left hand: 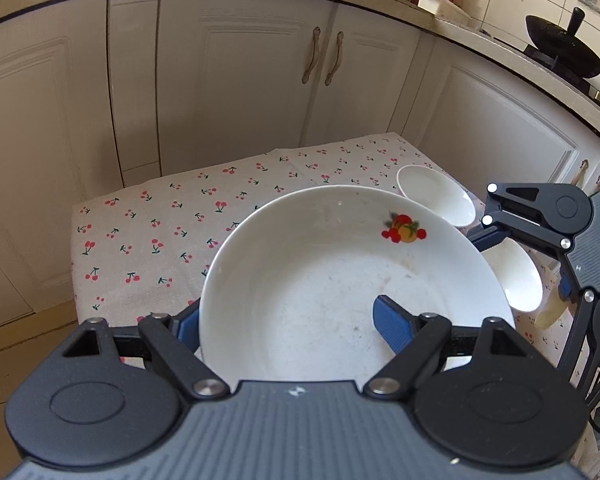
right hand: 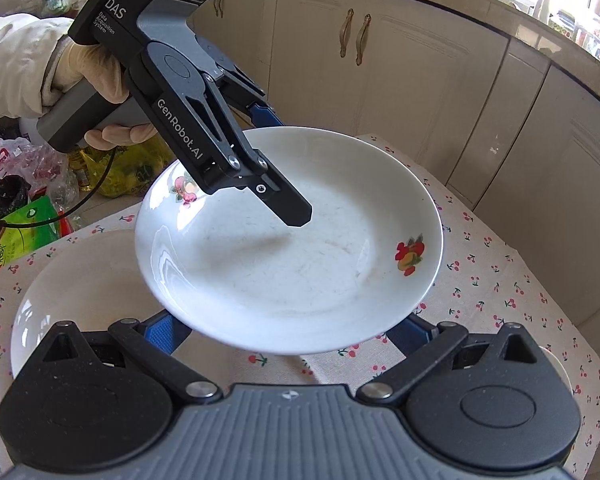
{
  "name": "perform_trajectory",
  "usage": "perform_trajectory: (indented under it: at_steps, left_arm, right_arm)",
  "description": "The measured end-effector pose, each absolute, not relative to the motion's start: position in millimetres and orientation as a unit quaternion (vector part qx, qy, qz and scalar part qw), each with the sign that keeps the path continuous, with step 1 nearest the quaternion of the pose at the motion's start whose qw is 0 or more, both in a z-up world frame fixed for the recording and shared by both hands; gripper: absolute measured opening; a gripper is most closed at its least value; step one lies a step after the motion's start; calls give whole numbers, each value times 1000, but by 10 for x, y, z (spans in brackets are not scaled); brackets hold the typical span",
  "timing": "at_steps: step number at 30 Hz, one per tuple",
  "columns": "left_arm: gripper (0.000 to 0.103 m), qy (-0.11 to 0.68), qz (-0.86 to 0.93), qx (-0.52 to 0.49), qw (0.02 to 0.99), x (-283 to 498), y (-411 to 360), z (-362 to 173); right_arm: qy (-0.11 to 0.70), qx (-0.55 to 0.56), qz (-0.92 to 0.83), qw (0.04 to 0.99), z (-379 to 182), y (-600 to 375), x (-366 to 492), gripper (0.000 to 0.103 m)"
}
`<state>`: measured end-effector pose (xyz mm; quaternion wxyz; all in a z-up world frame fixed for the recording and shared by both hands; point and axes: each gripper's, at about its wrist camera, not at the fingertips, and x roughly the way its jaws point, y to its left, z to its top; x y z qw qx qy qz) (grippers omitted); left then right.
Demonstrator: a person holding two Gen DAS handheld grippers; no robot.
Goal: Organize plates and bowls
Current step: 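Lift the fruit-decal plate with the left tool toward the stained plate stack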
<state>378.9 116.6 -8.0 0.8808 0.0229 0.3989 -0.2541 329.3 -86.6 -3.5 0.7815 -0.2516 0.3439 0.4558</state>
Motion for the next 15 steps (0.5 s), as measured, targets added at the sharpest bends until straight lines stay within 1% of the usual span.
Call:
perform_trajectory:
  at_steps: [15]
  left_arm:
    - [84,393,-249,27,885,3034,1191,114]
  right_arm:
    - [336,-251,460,783,123,-893,2546,103]
